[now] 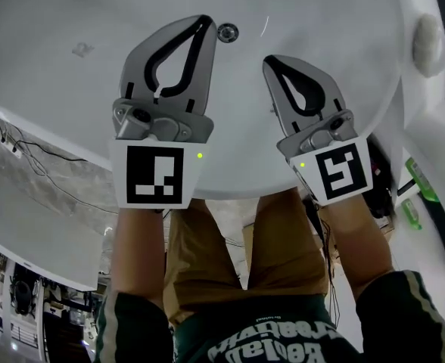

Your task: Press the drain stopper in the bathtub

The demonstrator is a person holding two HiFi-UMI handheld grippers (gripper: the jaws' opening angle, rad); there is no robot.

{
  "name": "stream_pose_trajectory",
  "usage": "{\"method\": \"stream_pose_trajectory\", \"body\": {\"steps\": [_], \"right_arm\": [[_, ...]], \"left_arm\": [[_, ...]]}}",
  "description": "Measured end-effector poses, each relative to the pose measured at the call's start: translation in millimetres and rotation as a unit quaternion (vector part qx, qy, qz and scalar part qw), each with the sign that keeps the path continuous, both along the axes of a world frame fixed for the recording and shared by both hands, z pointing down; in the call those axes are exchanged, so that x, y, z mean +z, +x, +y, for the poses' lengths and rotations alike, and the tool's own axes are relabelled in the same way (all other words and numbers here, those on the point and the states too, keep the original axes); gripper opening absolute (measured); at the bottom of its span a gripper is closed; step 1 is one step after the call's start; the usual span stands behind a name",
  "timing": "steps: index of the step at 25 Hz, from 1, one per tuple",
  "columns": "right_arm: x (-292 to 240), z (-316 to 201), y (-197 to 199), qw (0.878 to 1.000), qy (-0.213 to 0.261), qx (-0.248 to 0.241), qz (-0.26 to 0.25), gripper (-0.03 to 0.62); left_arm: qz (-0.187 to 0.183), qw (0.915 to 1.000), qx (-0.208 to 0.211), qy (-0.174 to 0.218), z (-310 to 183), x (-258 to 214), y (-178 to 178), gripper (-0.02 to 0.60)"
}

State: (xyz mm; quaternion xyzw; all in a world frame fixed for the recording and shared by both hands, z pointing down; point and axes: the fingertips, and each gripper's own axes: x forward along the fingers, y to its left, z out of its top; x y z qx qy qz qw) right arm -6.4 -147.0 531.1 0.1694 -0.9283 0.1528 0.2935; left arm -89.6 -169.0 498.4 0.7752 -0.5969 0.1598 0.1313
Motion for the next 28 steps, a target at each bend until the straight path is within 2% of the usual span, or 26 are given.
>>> {"method": "stream_pose_trajectory", "body": {"steps": [10, 18, 28], "right_arm": [[67.8, -11.5, -20.8, 0.999, 0.002, -0.034, 0.011, 0.006], [123.7, -4.1, -24.9, 0.998, -0.017, -0.051, 0.035, 0.006], [206.9, -11.0, -23.7, 0.993, -0.029, -0.067, 0.089, 0.006]], "left_arm": [[0.009, 0.9992, 0.021, -0.033, 2.1, 48.7, 14.7, 0.008], [0.015, 0.9980, 0.011, -0.061, 7.9, 79.0, 7.5, 0.008], [0.020, 0.9975, 0.003, -0.067, 2.0, 92.4, 3.0, 0.008]]}}
